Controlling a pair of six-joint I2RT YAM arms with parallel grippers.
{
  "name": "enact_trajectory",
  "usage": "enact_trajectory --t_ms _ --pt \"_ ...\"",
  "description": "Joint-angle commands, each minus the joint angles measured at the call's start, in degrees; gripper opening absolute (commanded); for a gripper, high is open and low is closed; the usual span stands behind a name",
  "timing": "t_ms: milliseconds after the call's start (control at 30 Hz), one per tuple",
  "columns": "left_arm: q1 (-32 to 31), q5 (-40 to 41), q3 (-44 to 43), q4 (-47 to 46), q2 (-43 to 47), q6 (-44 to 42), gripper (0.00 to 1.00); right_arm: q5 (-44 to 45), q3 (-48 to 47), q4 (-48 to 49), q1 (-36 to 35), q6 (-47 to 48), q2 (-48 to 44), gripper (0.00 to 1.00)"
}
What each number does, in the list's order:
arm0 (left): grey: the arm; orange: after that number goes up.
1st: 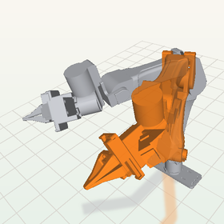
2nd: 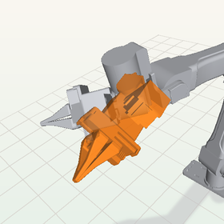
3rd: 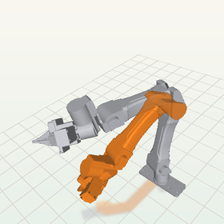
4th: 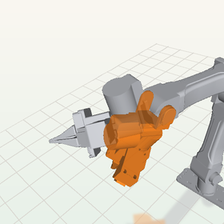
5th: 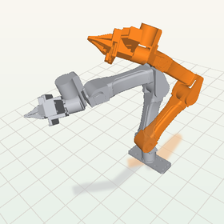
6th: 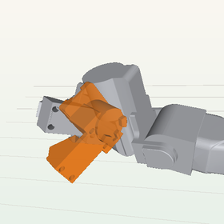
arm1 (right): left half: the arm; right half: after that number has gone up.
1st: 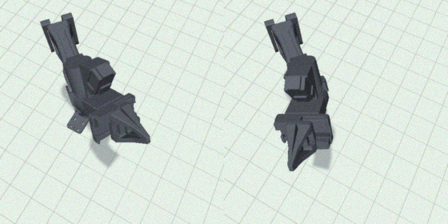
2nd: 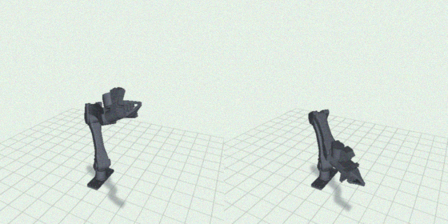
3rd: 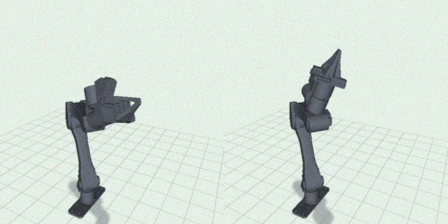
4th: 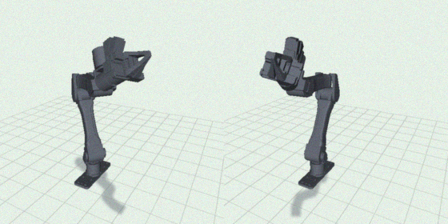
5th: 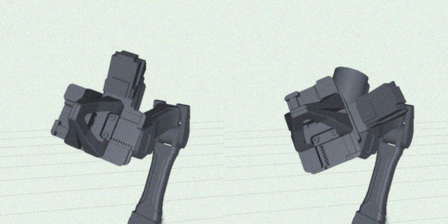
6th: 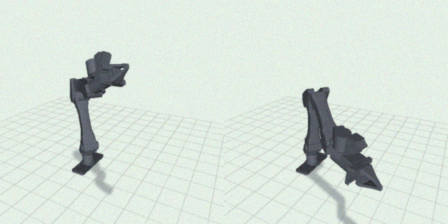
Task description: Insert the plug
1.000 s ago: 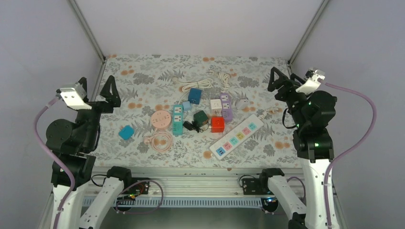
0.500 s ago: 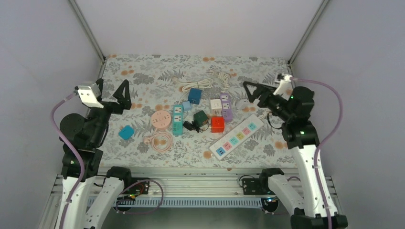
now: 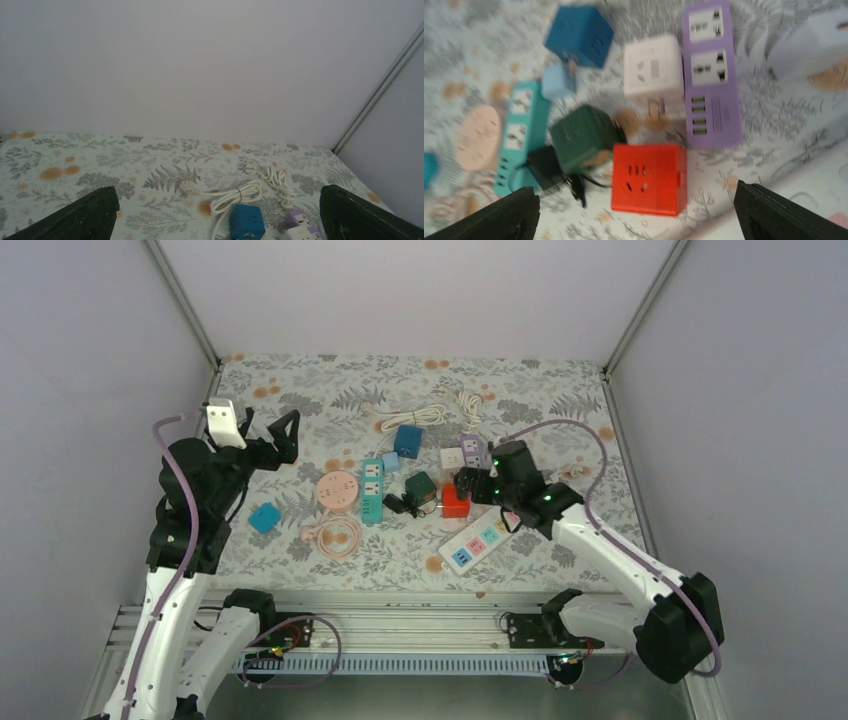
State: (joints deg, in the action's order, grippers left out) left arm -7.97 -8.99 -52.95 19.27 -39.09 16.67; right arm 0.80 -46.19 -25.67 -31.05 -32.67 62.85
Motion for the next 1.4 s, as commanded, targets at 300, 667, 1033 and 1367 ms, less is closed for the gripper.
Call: enact_trajectory --t_ms 300,667,1033,1367 --pt "0.3 4.6 4.3 -10.6 1.7 -0.9 1.0 5.6 1.4 1.7 -8.2 -0.4 15.2 0.97" --pt "0.3 13.2 6.2 -15.3 0.3 1.0 1.0 4.7 -1.1 3.9 -8.3 0.4 23.5 0.84" --pt "0.3 0.6 6.7 -14.9 -5.4 7.6 1.0 6.3 0.1 8.3 -9.0 4.2 17.7 0.61" --pt "-6.2 -27.1 12.4 -29.5 -15.9 18.6 1.0 -3.1 5.2 23.0 -10.7 13.7 4.0 0.61"
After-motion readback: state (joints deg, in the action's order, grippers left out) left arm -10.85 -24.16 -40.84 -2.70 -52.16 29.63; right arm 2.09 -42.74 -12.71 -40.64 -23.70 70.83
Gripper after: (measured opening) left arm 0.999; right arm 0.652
